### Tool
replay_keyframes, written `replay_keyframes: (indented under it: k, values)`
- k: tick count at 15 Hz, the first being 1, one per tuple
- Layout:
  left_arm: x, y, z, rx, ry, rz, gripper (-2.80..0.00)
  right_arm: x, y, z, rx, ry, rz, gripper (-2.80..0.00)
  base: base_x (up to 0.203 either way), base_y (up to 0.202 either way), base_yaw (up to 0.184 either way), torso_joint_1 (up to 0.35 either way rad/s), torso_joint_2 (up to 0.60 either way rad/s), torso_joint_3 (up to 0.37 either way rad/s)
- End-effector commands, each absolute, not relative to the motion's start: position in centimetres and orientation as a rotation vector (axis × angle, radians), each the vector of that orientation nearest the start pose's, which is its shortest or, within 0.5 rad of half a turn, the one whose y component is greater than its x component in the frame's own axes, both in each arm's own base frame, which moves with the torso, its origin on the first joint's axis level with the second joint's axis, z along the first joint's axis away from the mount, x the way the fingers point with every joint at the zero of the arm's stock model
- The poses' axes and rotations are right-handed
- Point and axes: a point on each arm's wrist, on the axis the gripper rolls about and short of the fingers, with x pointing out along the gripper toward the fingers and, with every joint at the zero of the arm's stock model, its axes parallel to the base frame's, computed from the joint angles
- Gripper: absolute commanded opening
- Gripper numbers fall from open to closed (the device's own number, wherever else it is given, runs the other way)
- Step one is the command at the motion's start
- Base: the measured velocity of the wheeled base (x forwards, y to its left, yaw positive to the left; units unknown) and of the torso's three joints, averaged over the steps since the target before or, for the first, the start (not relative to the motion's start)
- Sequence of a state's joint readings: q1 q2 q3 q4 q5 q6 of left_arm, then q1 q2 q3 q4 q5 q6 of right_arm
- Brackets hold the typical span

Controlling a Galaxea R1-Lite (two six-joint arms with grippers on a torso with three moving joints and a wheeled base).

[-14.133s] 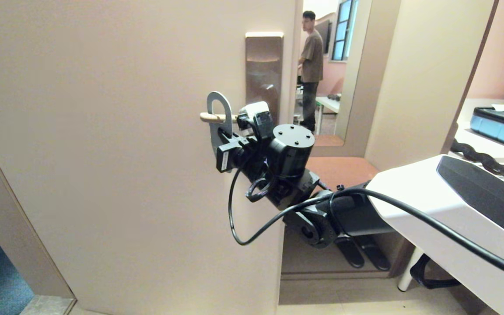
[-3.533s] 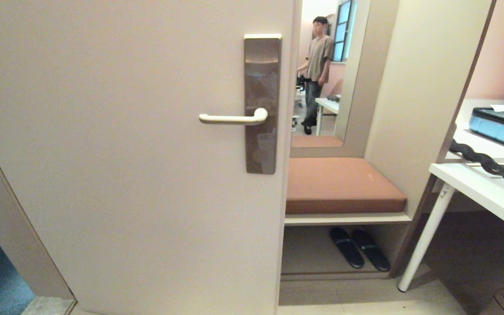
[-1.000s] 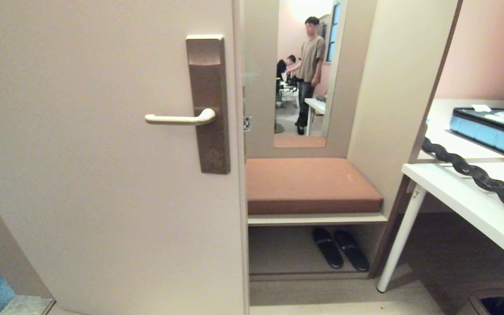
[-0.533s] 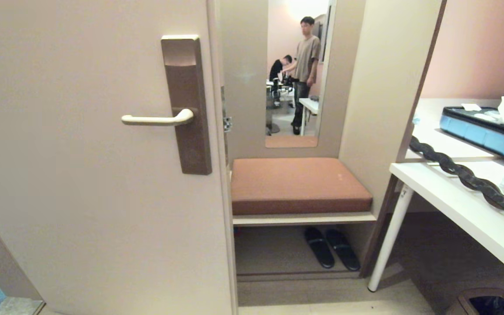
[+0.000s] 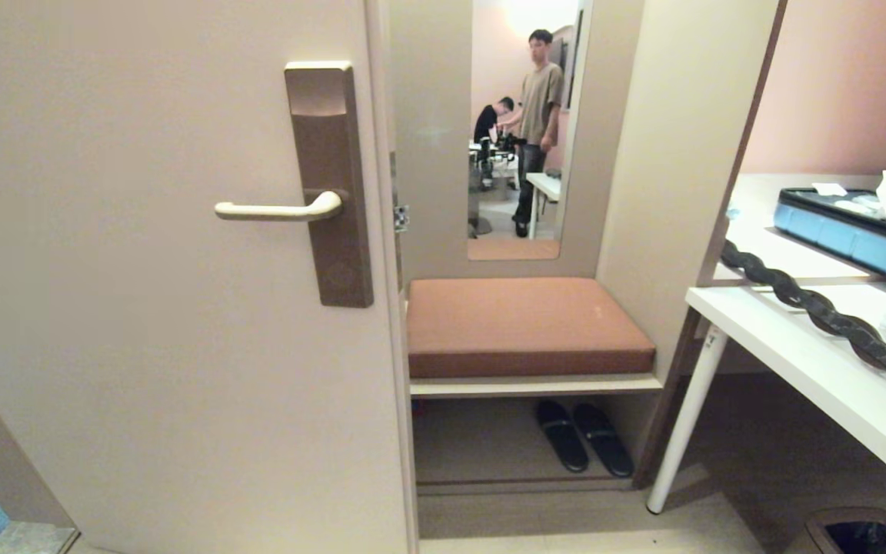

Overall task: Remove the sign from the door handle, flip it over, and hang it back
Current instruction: Hand it to the other hand

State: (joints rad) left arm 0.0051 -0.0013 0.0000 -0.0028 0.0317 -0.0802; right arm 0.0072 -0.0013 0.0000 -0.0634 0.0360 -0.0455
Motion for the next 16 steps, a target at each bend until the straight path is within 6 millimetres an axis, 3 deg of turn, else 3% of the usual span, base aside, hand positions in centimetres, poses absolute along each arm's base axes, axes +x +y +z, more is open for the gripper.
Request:
replay_keyframes:
  k: [1,16]
  values:
    - [-2.28,0.06,7.58,-0.081,-0.005,0.038,-2.80,-2.30,0.07,8.21,-0.047,-0.065,0.043,-2.80,0.000,0.000,0.000,0.000,0.00,0.000]
    - [-2.28,0.06,7.58,-0.081,-0.005,0.038,-2.80,-2.30,0.07,8.21,-0.050,-0.066,0.043,-2.80,0.000,0.000,0.000,0.000,0.00,0.000]
